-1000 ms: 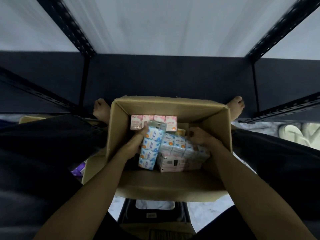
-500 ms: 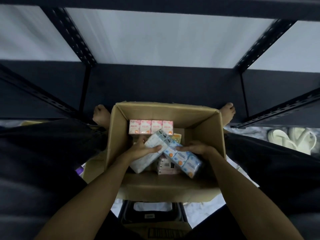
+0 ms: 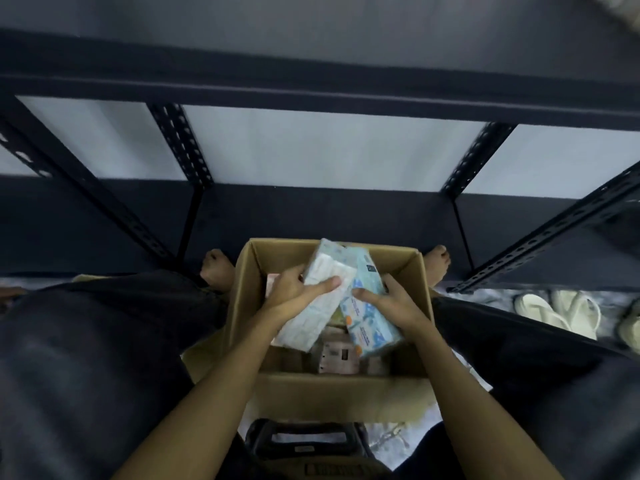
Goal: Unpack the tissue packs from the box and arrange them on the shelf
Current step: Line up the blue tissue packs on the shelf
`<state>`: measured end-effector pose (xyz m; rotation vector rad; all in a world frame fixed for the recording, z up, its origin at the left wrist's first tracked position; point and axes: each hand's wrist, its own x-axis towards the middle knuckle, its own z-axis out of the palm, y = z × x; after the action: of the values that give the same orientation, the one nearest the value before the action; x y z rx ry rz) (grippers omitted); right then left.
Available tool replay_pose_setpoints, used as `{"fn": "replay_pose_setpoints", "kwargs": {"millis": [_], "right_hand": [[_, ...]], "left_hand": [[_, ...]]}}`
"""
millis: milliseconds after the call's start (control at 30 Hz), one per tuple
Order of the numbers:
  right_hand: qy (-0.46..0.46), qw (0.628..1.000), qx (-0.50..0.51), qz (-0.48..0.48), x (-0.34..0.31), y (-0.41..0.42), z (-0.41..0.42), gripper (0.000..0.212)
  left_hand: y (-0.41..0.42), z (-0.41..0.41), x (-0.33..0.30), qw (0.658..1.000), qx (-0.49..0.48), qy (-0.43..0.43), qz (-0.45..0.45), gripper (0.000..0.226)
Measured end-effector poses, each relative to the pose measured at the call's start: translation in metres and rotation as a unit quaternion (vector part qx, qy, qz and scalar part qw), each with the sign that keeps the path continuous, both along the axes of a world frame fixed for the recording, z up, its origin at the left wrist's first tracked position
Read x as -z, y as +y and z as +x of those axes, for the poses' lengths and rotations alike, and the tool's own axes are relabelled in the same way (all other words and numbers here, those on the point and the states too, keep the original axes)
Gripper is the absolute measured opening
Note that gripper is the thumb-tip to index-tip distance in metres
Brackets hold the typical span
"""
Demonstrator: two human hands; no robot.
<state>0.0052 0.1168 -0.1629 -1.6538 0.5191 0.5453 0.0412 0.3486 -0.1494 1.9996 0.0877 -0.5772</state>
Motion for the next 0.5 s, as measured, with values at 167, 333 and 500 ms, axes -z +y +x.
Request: {"fn": "replay_pose_setpoints", "kwargs": {"millis": [167,333,500], "right_hand": [[-0.244,0.945,-0.070,-0.205,-0.105,0.006,-0.012,0.073],[-0.369,0.850,-0.120,-0.356,-0.213,-0.002,-0.015,0.085],[-0.473,0.704,-0.099,-0.521,-0.308,-0.020,0.004,0.096]], "left_hand": [[0.026,0.005,-0.116,0.978,0.009,-0.189,0.084,0.090],[0.059,0.003,-0.232,0.940,0.021,-0.327,0.099,0.092],[0.071,0.023,-0.328,0.885,-0.018,-0.447,0.133,0.079]]}}
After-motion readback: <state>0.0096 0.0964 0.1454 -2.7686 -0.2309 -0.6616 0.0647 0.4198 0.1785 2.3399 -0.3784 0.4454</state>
